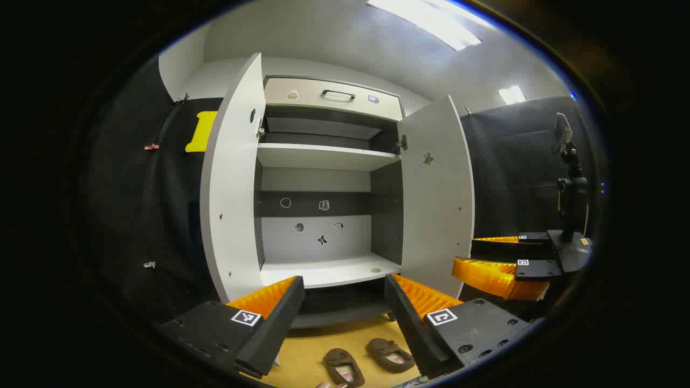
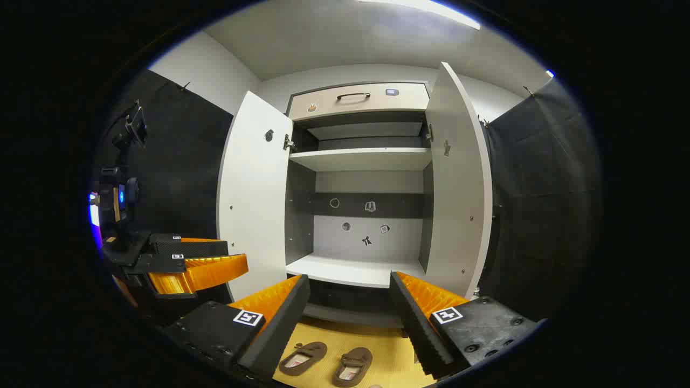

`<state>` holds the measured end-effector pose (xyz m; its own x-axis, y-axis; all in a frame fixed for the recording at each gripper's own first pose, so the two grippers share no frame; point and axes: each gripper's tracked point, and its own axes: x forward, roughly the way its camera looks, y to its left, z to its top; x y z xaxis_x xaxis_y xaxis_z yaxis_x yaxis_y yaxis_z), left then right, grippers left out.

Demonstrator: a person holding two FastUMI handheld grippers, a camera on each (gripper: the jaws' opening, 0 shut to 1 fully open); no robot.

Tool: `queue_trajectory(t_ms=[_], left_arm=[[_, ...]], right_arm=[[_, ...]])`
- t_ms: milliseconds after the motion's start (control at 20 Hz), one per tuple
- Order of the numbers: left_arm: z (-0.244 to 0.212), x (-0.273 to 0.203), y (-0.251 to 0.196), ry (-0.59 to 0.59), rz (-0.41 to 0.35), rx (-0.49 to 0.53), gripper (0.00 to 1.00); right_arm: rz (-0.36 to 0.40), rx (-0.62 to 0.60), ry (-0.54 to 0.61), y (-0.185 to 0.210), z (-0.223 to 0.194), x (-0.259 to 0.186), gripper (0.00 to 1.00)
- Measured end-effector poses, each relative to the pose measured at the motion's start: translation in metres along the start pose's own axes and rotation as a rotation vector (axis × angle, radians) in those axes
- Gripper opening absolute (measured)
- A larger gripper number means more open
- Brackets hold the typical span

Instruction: Grab one shoe with the right hand and put it into the shoe cabinet, grab the other shoe with the left hand and put it into the shoe cabinet; then close the right door with the right hand and the left door with the left hand.

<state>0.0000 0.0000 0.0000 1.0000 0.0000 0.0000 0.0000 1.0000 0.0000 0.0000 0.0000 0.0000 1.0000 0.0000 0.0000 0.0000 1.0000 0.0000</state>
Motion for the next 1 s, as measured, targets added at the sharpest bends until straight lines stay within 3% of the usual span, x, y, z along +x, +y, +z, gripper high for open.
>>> queue_trajectory(t_ms=[650,1000], left_arm=[[-0.004,0.0,-0.003,0.007,-0.008,0.023,0.95],[-0.002,-0.002,0.0,0.011,0.0,0.014,0.95]], right_arm=[[-0.053,-0.023,-0.011,-0.011,0.0,0.004,0.98],[-0.043,-0.012,0.027,-0.007,-0.017,0.009,0.98]])
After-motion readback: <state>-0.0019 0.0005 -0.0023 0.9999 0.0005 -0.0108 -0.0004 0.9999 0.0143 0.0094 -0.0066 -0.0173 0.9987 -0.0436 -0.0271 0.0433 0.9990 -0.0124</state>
